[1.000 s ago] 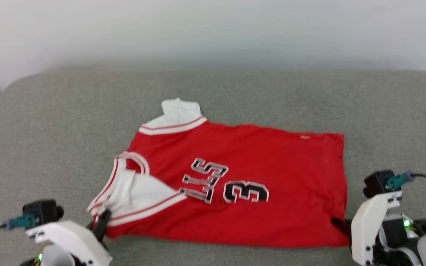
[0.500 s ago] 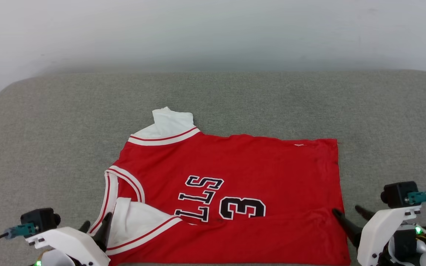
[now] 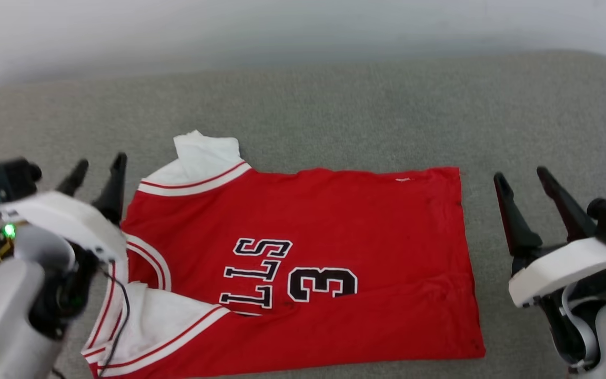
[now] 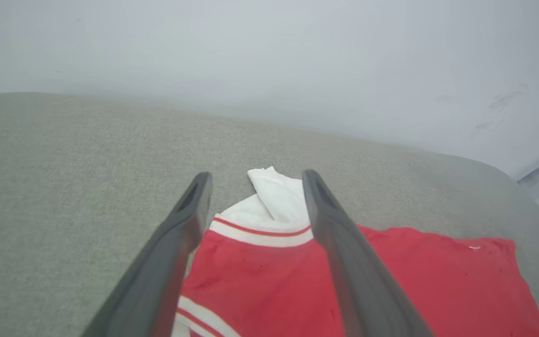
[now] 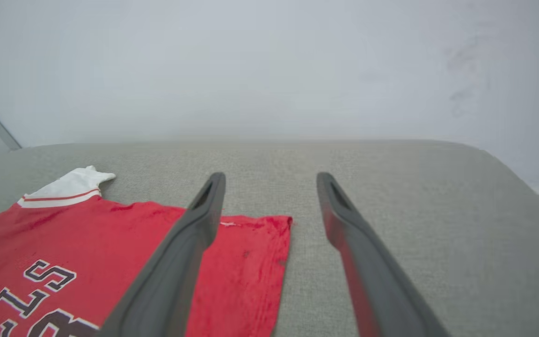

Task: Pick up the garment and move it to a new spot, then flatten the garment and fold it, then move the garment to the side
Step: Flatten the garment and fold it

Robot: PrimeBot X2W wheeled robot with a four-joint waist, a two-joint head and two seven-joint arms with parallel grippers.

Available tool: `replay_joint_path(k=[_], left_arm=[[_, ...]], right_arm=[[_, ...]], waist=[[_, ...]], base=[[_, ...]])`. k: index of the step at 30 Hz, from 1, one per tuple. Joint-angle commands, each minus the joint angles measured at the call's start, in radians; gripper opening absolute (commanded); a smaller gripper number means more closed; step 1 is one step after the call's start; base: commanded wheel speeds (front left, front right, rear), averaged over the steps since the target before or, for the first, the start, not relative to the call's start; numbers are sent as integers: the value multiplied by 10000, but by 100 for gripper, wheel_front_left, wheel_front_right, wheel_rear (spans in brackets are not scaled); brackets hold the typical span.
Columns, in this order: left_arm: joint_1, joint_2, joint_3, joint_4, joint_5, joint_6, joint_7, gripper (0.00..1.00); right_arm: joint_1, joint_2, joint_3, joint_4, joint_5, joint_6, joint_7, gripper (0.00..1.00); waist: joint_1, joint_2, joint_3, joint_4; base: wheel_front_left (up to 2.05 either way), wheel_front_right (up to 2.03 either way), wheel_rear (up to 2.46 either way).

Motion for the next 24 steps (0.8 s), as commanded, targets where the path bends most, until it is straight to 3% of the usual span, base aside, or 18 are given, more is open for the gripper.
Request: replay_joint_path(k=[1, 5, 13, 19, 24], left_arm=[[-684, 21, 10, 187, -28, -181, 263, 100], [-2112, 239, 71, 720, -270, -584, 1200, 100], [-4554, 870, -344, 1638, -978, -1178, 4487, 100], [-5495, 1330, -946, 2059, -1072, -1003, 6811, 100], [-5783, 1613, -1427, 2510, -811, -717, 7881, 100]], right_arm=[[-287, 177, -27, -239, -140, -8, -168, 100], [-577, 534, 62, -843, -330, -8, -284, 100], [-843, 867, 291, -1450, -434, -8, -126, 100], [-843, 996, 519, -1631, -308, -8, -76, 100], [-799, 1056, 649, -1672, -186, -8, -46, 100]], waist=[[0, 0, 818, -346], [0, 0, 1789, -560], [0, 0, 3005, -1177], [0, 0, 3506, -1635], [0, 0, 3805, -1975]], base=[[0, 0, 0], [0, 0, 0], [0, 0, 0], [0, 0, 0], [0, 0, 0]])
